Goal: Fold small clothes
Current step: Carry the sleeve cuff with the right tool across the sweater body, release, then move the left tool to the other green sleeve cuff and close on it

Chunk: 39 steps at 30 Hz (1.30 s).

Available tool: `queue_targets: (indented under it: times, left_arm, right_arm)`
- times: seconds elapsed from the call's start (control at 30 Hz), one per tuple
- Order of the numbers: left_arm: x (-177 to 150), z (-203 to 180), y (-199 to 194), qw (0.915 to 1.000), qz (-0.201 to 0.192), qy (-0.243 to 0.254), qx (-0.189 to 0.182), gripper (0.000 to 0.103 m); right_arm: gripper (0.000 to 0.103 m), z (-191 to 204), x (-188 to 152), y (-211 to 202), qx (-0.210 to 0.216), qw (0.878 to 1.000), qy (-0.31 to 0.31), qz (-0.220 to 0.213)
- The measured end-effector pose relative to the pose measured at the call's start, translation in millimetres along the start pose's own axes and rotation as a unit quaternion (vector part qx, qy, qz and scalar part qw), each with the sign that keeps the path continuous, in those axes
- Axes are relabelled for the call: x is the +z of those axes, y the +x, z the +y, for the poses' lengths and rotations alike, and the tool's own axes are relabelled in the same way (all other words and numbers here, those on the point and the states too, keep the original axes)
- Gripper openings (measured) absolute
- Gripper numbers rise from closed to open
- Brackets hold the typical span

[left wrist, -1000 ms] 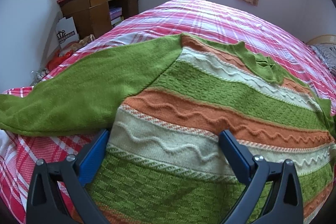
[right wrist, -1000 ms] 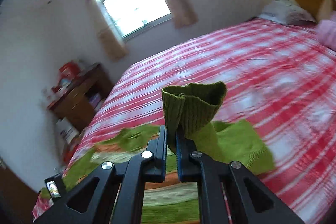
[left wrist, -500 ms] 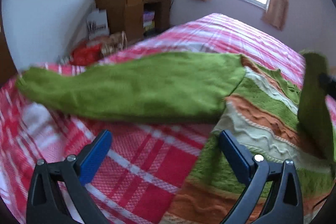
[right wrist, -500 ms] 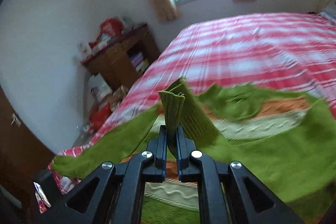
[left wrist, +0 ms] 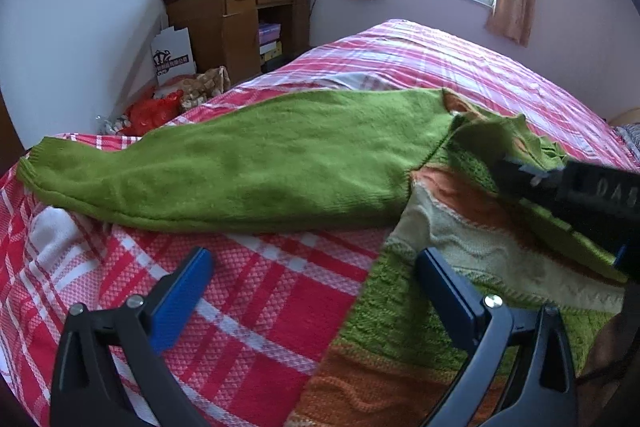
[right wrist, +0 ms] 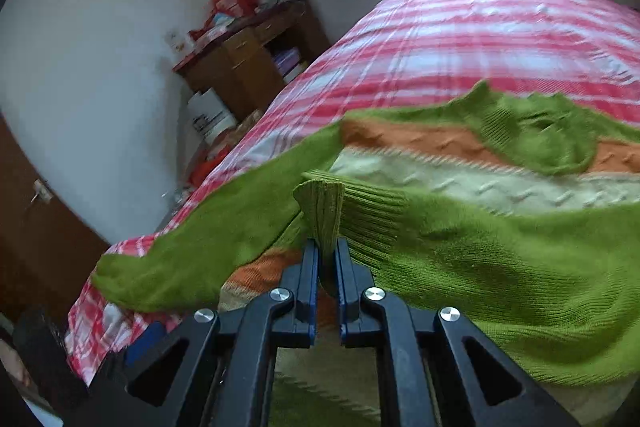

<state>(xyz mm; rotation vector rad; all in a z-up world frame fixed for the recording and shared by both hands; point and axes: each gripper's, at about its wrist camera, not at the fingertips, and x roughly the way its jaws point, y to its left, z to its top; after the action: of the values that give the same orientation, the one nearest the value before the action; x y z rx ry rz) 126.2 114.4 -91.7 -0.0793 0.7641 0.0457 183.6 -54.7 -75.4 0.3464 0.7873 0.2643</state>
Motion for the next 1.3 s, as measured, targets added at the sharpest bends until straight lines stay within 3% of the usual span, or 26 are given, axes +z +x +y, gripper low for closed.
queue_targets:
  times: [0.13,0.33,0.37,0.43,0.47,0.63,0.73,0.83,0.9,0.97,1.03,1.17,1.23,1.3]
  left_arm:
    - [-1,-1,-1,1.0000,0.001,0.003,0.002,0.103]
    - [-1,-1,0,1.0000,0.001,0.002,0.001,0.103]
    - [-1,-2,1,1.0000,0.002,0.002,0.002,0.103]
    - [-1,-2,1,1.0000,0.002,0.004,0.005,0.103]
    - [-1,-3,1,1.0000,0.002,0.005,0.007,0.103]
    - [-2,-1,1,1.0000,0.003,0.004,0.004,0.103]
    - [-1,-3,-1,0.9999,0.011,0.010,0.005,0.103]
    - [2,-7,-6,0.9994,0.024,0.021,0.015,0.103]
    - [7,-13,-15,0.9993,0.026,0.023,0.017,0.103]
    - [15,-25,-29,0.9997,0.009,0.023,-0.007,0.103]
    - [25,-44,-44,0.9989,-0.017,0.039,-0.017,0.103]
    - [36,-83,-41,0.9964,-0.040,0.073,-0.011,0.103]
    - [35,-102,-21,0.9944,-0.032,0.100,0.010,0.103]
    - [32,-113,8,0.9915,0.003,0.120,0.051,0.103]
  right_arm:
    - [0.012,0,-5,14,0.028,0.998,0.005,0.055]
    - [0.015,-18,-2,-32,0.092,0.994,0.039,0.035]
    - [0.022,-20,-3,-42,0.096,0.994,0.040,0.027]
    - [0.058,-26,-3,-59,0.111,0.993,0.045,0.012]
    - [0.082,-27,-4,-65,0.120,0.992,0.051,0.001]
    - [0.084,-25,-6,-85,0.160,0.984,0.070,-0.023]
    - [0.082,-30,-9,-114,0.091,0.993,0.045,-0.061]
    - [0.069,-52,-16,-142,-0.001,0.996,0.018,-0.086]
    - [0.045,-77,-20,-161,-0.078,0.993,0.008,-0.093]
    - [0.038,-97,-19,-171,-0.130,0.987,0.001,-0.090]
    - [0.038,-123,-18,-178,-0.179,0.980,0.005,-0.086]
    - [0.038,-174,-25,-175,-0.201,0.978,0.041,-0.045]
    - [0.038,-194,-36,-172,-0.189,0.980,0.061,-0.024]
    - [0.037,-206,-51,-180,-0.210,0.975,0.063,-0.027]
